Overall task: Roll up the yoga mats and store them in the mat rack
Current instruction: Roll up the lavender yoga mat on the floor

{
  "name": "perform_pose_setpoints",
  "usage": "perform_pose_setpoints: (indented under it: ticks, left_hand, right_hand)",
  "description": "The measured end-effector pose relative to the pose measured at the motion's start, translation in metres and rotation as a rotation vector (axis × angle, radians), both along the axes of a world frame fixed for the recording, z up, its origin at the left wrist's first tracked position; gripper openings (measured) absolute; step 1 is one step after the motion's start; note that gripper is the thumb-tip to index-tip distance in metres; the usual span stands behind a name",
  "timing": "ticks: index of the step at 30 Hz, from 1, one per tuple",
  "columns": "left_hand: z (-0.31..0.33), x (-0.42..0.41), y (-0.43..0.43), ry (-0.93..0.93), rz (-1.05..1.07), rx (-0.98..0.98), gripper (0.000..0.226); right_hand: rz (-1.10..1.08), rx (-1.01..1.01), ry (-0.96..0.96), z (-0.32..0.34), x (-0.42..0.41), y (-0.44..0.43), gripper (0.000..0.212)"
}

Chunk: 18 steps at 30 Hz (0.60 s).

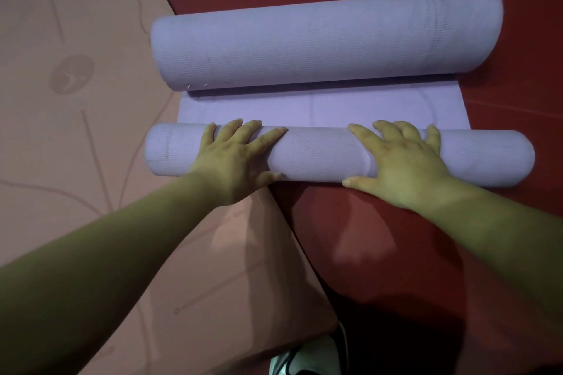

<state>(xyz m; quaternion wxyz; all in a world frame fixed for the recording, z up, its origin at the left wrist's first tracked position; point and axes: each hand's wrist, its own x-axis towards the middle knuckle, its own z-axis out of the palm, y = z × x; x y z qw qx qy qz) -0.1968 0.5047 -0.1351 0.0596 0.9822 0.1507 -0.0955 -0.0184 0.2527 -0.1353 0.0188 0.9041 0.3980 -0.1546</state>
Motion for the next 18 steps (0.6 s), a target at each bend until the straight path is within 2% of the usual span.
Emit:
perform_pose_setpoints:
  ticks: [3,7,11,18]
  left_hand:
    - [0.001,0.007,0.003,0.06,-0.004,0.005,0.101]
    - [0.001,0.016,0.003,0.076,0.013,0.031,0.108]
    - [-0.001,0.018,0.005,0.046,0.009,0.043,0.104]
    - [-0.006,0.003,0.007,-0.112,-0.107,0.121,0.092]
  right_hand:
    - [0.0,-0.009,0.01,0.002,0.005,0.004,0.107]
    - [-0.01,-0.017,0.025,0.004,0.011,0.009,0.108]
    - [0.001,-0.019,0.054,0.006,0.016,0.01,0.104]
    - [0.033,-0.062,0.069,0.02,0.002,0.003,0.1]
